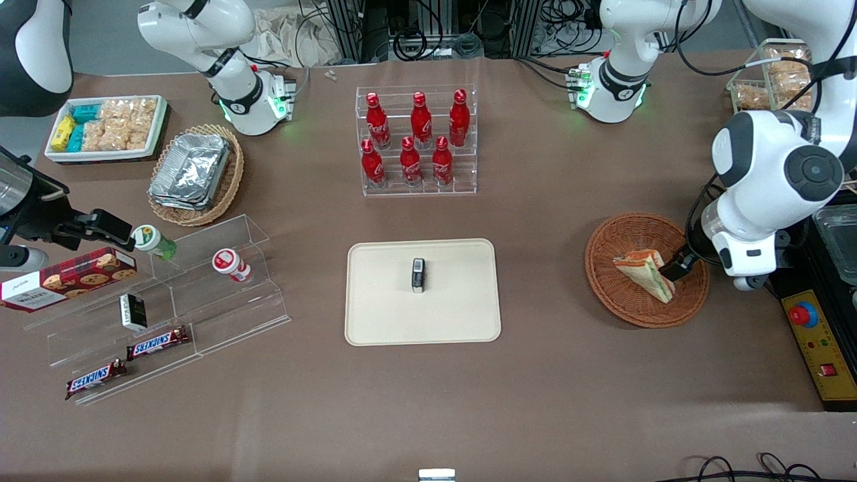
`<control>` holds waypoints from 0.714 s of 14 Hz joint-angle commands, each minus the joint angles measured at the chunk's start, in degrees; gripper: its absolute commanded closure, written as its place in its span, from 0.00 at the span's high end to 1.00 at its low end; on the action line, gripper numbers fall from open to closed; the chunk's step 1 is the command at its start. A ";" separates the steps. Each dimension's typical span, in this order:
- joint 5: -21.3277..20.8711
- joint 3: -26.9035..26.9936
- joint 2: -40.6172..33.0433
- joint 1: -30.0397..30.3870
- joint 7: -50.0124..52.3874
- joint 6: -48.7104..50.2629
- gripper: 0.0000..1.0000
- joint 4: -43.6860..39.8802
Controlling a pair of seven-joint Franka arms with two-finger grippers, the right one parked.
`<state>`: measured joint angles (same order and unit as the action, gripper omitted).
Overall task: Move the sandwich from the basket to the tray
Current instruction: 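Move the left gripper over the wrapped sandwich in the wicker basket, then lower the open left gripper around the sandwich and close it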
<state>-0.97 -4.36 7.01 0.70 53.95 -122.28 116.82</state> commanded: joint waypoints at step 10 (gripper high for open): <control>-0.96 -0.03 4.06 0.70 9.59 -14.12 1.00 7.99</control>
<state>-0.95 -4.09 10.82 0.97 60.09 -133.27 123.16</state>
